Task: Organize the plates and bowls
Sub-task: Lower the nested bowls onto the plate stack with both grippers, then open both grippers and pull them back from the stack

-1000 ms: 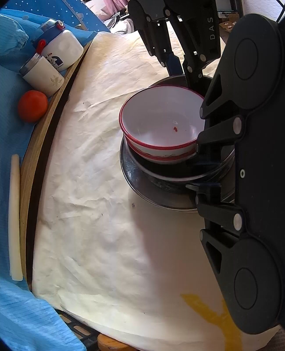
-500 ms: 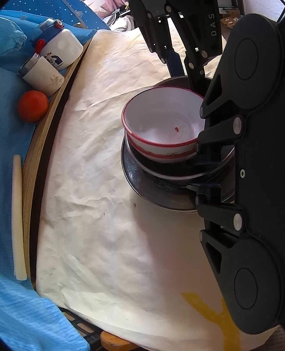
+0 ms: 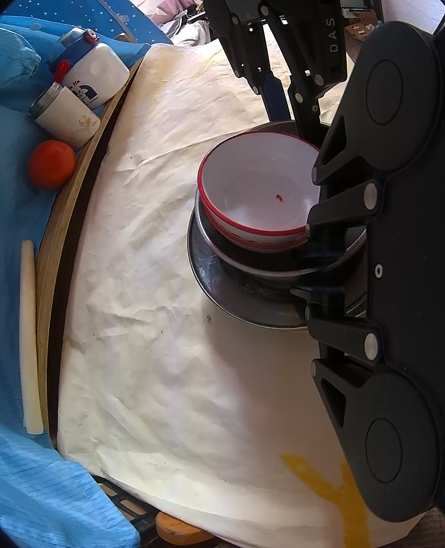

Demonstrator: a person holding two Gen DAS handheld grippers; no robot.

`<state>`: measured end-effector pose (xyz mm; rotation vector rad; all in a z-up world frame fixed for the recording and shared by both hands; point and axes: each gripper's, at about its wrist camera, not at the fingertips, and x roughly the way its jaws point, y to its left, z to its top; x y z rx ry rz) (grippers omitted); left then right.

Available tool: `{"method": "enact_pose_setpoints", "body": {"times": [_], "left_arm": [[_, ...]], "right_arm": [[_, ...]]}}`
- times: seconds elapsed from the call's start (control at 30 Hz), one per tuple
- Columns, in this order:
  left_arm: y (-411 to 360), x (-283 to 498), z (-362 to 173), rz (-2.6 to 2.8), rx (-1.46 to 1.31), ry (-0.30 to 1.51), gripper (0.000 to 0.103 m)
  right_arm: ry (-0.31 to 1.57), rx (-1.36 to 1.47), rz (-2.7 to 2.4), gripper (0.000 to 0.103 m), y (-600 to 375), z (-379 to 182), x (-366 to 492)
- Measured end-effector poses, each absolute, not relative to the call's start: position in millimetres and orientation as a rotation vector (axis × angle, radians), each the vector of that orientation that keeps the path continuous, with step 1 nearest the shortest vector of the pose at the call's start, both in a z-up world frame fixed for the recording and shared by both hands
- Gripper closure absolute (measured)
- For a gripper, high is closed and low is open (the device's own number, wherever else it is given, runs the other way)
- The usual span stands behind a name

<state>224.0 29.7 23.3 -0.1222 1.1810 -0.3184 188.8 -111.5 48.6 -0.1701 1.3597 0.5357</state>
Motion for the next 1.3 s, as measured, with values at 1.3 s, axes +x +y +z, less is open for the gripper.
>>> {"method": "enact_pose_setpoints", "body": {"times": [1.3], "left_arm": [[52.8, 197.0, 39.1, -0.218, -0.207, 0.961, 0.053]], "right_arm": [[1.163, -0.031, 0.573, 0.042, -138.6, 68.9, 168.4]]}}
